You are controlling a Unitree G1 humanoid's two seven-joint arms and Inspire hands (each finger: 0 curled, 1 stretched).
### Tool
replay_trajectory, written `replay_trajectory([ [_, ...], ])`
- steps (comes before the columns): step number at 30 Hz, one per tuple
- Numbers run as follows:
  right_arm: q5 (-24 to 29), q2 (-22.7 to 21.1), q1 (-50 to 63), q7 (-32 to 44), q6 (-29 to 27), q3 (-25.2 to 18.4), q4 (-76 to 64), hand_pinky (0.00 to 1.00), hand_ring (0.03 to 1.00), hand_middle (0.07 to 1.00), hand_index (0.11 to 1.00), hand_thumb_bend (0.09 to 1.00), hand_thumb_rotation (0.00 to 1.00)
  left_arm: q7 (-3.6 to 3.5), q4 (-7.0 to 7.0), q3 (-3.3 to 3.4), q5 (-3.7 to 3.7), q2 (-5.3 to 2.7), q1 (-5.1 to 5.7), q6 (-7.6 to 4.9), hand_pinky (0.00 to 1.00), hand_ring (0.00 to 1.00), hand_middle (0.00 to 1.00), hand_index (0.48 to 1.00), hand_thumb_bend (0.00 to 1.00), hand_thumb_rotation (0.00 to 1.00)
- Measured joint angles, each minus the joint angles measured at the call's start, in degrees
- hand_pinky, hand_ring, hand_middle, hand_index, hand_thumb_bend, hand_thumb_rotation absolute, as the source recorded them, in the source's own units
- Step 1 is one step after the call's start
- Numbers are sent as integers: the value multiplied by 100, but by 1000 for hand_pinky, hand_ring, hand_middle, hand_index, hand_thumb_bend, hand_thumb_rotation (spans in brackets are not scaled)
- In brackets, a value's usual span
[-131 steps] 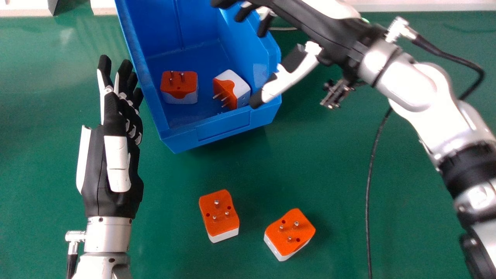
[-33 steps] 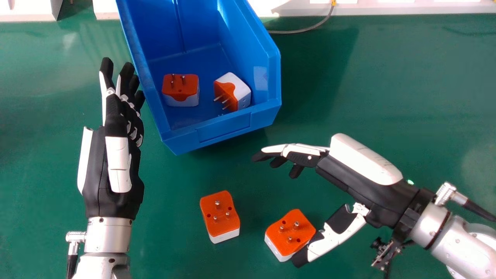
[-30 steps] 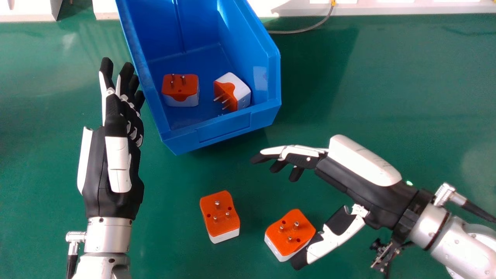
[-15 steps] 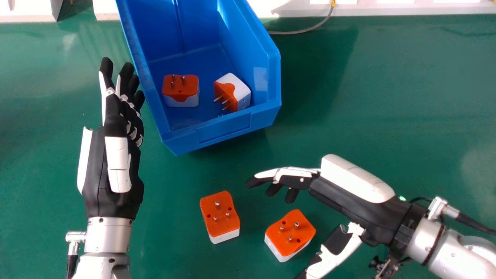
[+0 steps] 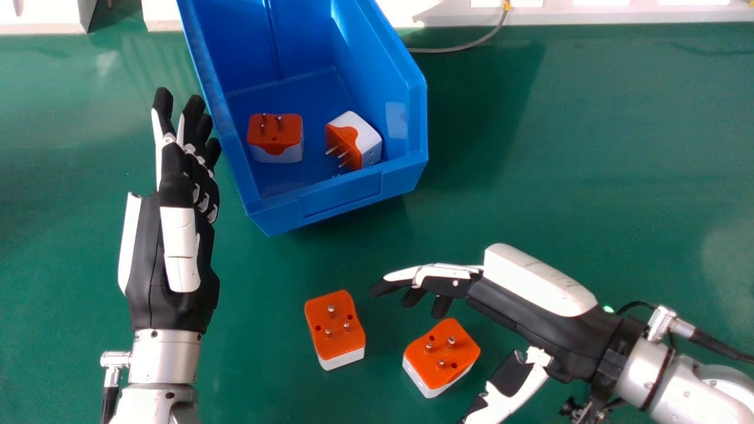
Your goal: Pick all objects and put in blue box
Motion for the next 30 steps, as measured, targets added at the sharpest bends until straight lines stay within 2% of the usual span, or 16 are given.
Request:
replay_trajectory([
  [8,-320,-1,-1,-154,-73,9,90,607,740,816,808,976,213,-16,-4,3,-15,2,0,4,1000,1000,1000,1000,874,1000],
  [26,-618,-1,-429,-489,-295,122,836,621,739,815,806,982,232,-57,-34,6,-20,3,-3,33,1000,1000,1000,1000,882,1000],
  [30,-632,-1,-545,-554,-364,176,1060,621,739,815,807,983,233,-87,-30,7,-78,3,-13,34,1000,1000,1000,1000,883,1000],
])
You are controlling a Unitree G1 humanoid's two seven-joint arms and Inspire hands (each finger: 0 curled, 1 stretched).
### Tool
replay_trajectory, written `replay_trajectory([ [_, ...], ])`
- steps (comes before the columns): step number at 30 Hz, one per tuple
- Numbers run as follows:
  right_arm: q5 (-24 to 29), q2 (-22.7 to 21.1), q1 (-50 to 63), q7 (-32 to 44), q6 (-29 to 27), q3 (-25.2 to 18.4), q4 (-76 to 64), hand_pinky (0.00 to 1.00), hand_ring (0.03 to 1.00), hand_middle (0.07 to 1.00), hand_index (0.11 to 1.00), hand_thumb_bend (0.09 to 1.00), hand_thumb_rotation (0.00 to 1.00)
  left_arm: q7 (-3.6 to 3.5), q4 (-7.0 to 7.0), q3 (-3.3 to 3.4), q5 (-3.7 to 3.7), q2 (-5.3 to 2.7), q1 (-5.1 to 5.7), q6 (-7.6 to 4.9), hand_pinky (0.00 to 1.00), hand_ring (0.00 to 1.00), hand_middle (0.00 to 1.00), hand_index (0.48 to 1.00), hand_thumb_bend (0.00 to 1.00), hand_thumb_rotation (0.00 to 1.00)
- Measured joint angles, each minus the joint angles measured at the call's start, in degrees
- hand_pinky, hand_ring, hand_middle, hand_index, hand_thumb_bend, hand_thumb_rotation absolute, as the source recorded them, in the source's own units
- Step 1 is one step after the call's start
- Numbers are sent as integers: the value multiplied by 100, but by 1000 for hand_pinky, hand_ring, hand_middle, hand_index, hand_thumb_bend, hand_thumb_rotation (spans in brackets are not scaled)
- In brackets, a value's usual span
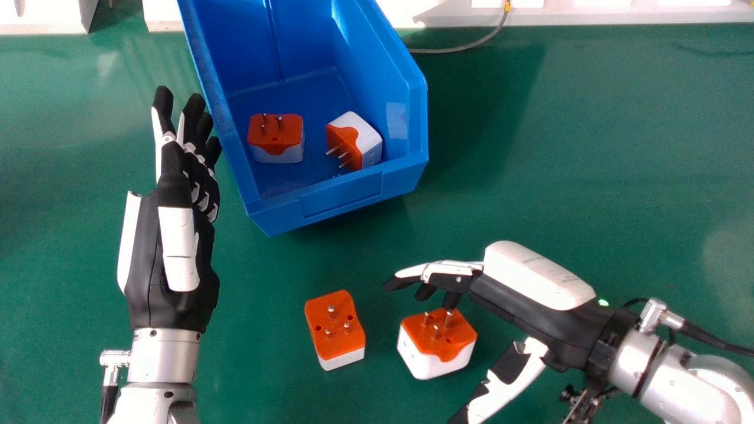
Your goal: Pick all objects and put in blue box
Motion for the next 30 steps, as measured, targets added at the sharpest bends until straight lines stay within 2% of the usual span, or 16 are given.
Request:
replay_trajectory([
  [6,-227,-1,-137,-35,-22,70,212,623,737,814,807,983,233,-10,5,-1,-25,-2,-18,-1,1000,1000,1000,1000,887,1000],
  [19,-246,27,-387,-170,-22,102,256,632,731,812,808,983,231,-26,22,8,-41,0,-28,-3,1000,1000,1000,1000,889,1000],
  [26,-776,232,-478,-798,-225,324,741,598,712,794,799,977,214,-26,19,7,-44,-3,-26,-4,1000,1000,1000,1000,889,1000],
  [30,-1224,279,-555,-1537,-365,326,939,576,690,775,786,968,192,-26,19,9,-42,-2,-25,-5,1000,1000,1000,1000,889,1000],
])
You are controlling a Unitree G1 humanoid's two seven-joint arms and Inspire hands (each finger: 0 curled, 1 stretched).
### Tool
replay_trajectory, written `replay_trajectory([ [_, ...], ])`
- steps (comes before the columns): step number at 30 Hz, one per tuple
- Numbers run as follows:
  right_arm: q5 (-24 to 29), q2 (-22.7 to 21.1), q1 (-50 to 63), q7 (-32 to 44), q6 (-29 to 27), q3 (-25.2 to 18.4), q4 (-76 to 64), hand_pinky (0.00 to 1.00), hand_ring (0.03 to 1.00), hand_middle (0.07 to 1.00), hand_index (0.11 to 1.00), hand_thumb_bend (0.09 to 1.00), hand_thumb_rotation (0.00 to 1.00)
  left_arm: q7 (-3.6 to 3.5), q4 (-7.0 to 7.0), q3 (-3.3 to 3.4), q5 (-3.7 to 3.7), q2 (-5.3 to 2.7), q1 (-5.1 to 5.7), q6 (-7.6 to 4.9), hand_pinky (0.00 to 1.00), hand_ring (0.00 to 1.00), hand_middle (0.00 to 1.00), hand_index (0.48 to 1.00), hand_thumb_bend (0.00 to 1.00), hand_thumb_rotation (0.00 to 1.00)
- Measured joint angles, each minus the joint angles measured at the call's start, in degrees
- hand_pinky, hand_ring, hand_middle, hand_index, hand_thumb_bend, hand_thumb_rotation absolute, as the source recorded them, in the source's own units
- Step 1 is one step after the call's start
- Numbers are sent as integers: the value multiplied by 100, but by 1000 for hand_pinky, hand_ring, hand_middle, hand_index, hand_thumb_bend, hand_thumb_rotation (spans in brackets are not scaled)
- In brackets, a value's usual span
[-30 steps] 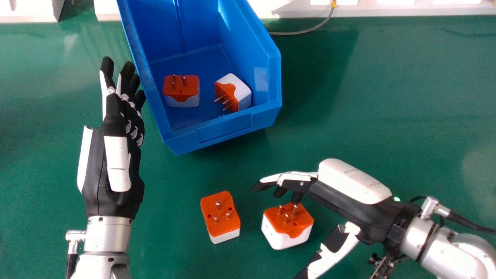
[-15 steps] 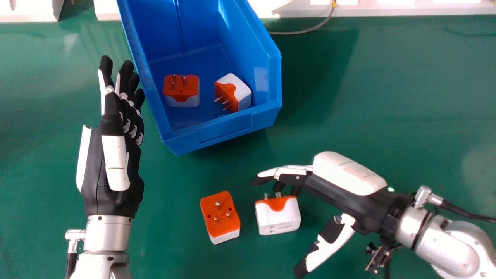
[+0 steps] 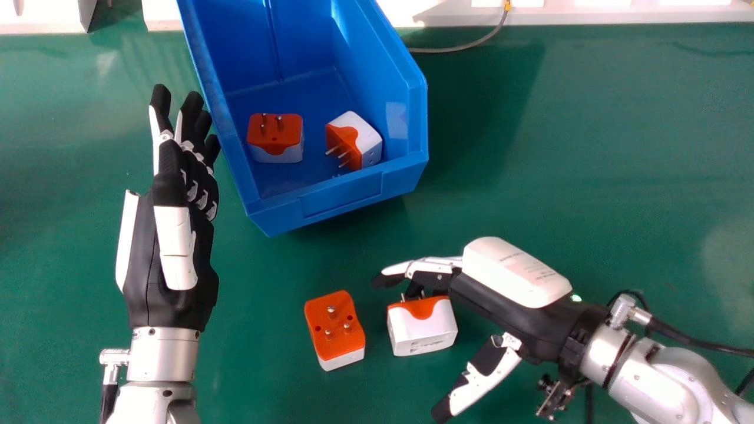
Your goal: Pick all objects and put in blue box
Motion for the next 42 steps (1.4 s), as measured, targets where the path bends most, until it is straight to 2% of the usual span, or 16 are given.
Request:
replay_trajectory([
  [4,-182,115,-86,-755,-335,3,294,560,661,741,755,946,167,0,1,5,2,1,1,-5,1000,1000,1000,1000,889,1000],
  [6,-294,135,-156,-983,-474,17,449,497,576,650,667,794,128,0,0,5,5,1,1,-8,1000,1000,1000,1000,888,1000],
  [9,-348,141,-200,-1161,-614,61,600,462,535,608,639,740,102,1,1,5,8,1,2,-10,1000,1000,1000,1000,887,1000],
  [10,-350,141,-209,-1196,-647,85,644,419,487,581,608,699,81,2,0,6,9,1,2,-10,1000,1000,1000,1000,887,1000],
  [12,-345,148,-234,-1207,-703,112,723,419,487,581,608,699,81,2,0,5,9,1,3,-10,1000,1000,1000,1000,887,1000],
  [13,-338,156,-250,-1209,-744,114,770,363,426,559,584,666,65,3,0,6,9,1,3,-10,1000,1000,1000,1000,887,1000],
  [16,-316,178,-271,-1212,-809,118,836,363,426,559,584,666,65,4,-2,5,10,1,4,-10,1000,1000,1000,1000,887,1000],
  [17,-296,182,-277,-1211,-820,118,847,297,360,487,564,637,76,4,-3,5,10,1,5,-10,1000,1000,1000,1000,886,1000],
  [19,-238,186,-297,-1209,-857,118,866,297,360,487,564,637,76,4,-3,6,10,2,5,-10,1000,1000,1000,1000,886,1000],
  [20,-217,187,-312,-1209,-879,118,868,244,306,429,549,614,85,4,-3,6,10,2,5,-10,1000,1000,1000,1000,885,1000],
  [21,-205,188,-325,-1211,-898,118,870,244,306,429,549,614,85,4,-3,6,10,2,5,-10,1000,1000,1000,1000,885,1000],
  [22,-205,190,-337,-1213,-903,118,873,202,263,382,536,595,92,4,-3,6,10,2,5,-10,1000,1000,1000,1000,882,1000],
  [24,-205,190,-347,-1219,-906,118,878,202,263,382,536,595,92,4,-3,6,11,2,5,-10,1000,1000,1000,1000,882,1000],
  [26,-204,191,-347,-1218,-906,118,888,142,199,313,518,568,102,4,-3,7,11,2,5,-10,1000,1000,1000,1000,879,1000],
  [28,-182,192,-347,-1213,-904,118,887,122,176,288,511,559,106,4,-4,14,11,3,5,-9,1000,1000,1000,1000,877,1000],
  [42,7,193,-347,-997,-887,106,878,63,120,240,490,526,116,11,-7,7,24,2,5,-8,1000,1000,1000,1000,873,1000],
])
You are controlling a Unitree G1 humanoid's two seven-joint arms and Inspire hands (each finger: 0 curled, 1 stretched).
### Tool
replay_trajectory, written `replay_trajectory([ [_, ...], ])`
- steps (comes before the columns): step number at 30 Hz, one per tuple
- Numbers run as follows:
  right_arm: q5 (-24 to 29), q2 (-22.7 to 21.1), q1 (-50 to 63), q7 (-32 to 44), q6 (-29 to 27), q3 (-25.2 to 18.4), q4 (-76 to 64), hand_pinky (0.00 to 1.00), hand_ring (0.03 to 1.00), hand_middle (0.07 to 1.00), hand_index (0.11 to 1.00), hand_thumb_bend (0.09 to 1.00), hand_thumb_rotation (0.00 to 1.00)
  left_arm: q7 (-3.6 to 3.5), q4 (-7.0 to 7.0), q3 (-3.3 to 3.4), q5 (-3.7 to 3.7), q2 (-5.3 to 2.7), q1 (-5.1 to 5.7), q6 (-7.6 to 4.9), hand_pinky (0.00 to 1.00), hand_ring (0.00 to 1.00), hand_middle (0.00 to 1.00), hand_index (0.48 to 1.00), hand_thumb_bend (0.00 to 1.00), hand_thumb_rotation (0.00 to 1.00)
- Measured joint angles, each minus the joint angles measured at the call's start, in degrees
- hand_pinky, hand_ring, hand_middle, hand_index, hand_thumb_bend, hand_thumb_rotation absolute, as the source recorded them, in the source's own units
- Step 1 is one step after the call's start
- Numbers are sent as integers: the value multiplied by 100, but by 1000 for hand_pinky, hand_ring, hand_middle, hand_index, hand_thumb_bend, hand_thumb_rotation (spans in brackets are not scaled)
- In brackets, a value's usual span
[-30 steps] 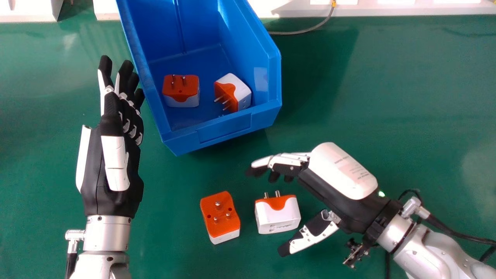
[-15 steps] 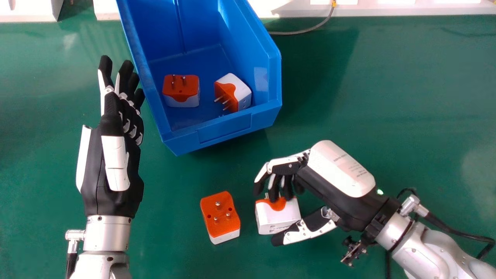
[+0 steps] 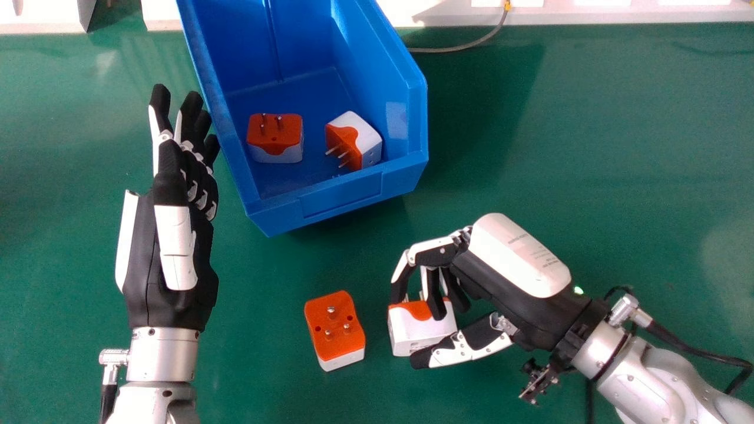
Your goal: Pick all objects and put in blue box
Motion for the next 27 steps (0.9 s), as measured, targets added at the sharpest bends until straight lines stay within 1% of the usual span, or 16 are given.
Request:
replay_trajectory([
  [5,5,-2,0,5,6,-2,-14,58,112,225,488,523,118,-1,0,-2,-5,-1,-1,0,1000,1000,1000,1000,872,1000],
  [8,41,1,-12,19,-1,-1,11,53,111,246,487,521,118,-1,0,-5,-9,-3,-1,0,1000,1000,1000,1000,873,1000],
  [11,13,24,-157,-18,8,18,309,54,112,248,486,520,118,-1,-2,-6,-11,-2,-1,2,1000,1000,1000,1000,874,1000],
  [12,-56,39,-252,-56,60,38,491,70,133,284,494,521,95,-1,-4,-6,-11,-2,-1,4,1000,1000,1000,1000,874,1000],
  [14,-149,68,-388,-84,254,104,808,70,133,284,494,521,95,-2,-12,-10,-12,-2,0,6,1000,1000,1000,1000,874,1000],
  [15,-140,101,-434,-89,349,124,919,156,214,327,491,523,75,-3,-18,-7,-14,-2,4,6,1000,1000,1000,1000,874,1000],
  [17,-130,155,-554,-42,531,176,1061,297,361,457,564,645,58,-3,-25,-3,-20,-1,4,9,1000,1000,1000,1000,875,1000],
  [18,-132,162,-613,-20,604,212,1085,297,361,457,564,645,58,-3,-25,-1,-22,-1,4,10,1000,1000,1000,1000,875,1000],
  [19,-139,165,-665,9,678,244,1102,383,460,553,625,738,64,-3,-25,-2,-23,-1,4,10,1000,1000,1000,1000,875,1000],
  [21,-134,156,-704,66,846,271,1099,436,524,620,665,800,73,-8,-25,-1,-21,-1,5,9,1000,1000,1000,1000,875,1000],
  [25,-146,43,-681,400,1080,366,891,470,620,735,738,898,129,-2,-25,-4,-14,-12,5,-1,1000,1000,1000,1000,875,1000],
  [27,-129,10,-676,510,1136,374,789,479,645,764,757,927,143,-1,-24,-5,-14,-14,6,-3,1000,1000,1000,1000,875,1000],
])
